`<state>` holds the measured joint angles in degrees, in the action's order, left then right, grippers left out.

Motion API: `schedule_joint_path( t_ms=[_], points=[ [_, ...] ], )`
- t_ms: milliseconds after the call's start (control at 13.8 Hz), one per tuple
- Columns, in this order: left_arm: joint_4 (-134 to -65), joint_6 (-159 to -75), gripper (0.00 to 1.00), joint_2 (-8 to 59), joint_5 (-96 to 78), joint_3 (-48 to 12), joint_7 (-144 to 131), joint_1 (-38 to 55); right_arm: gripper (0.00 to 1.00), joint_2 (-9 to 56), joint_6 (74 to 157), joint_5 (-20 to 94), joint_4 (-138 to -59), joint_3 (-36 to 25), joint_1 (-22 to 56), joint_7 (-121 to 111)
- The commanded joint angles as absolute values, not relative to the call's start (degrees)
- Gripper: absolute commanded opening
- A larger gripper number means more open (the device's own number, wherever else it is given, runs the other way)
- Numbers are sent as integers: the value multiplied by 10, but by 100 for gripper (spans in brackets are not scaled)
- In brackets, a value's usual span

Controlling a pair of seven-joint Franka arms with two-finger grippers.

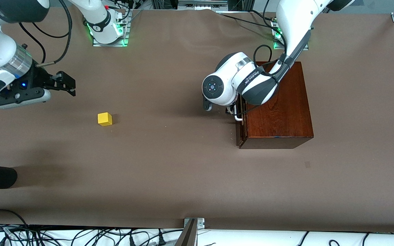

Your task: Open drawer, take yellow block, close drawer

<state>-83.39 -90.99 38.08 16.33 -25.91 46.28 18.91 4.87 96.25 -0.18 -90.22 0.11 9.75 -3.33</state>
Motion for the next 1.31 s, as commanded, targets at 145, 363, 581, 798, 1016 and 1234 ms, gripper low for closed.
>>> schedule_joint_path(
  t_ms=[145,363,581,798,1016,1234],
  points=[
    [-845,-895,100,335,171,-258,434,185,100,52,956,9,-877,1,96,-42],
    [-819,-862,100,302,134,-257,328,178,100,51,951,0,-877,1,96,-42],
    [-774,-846,100,283,107,-260,272,108,100,58,953,1,-876,-10,89,-43],
    [-709,-811,100,271,47,-258,266,35,100,57,954,1,-876,-9,91,-40],
    [-677,-790,100,249,49,-242,257,-1,100,57,955,-1,-876,-4,94,-40],
    [-756,-855,100,157,38,-120,250,22,100,54,954,-2,-876,-4,94,-40]
  ],
)
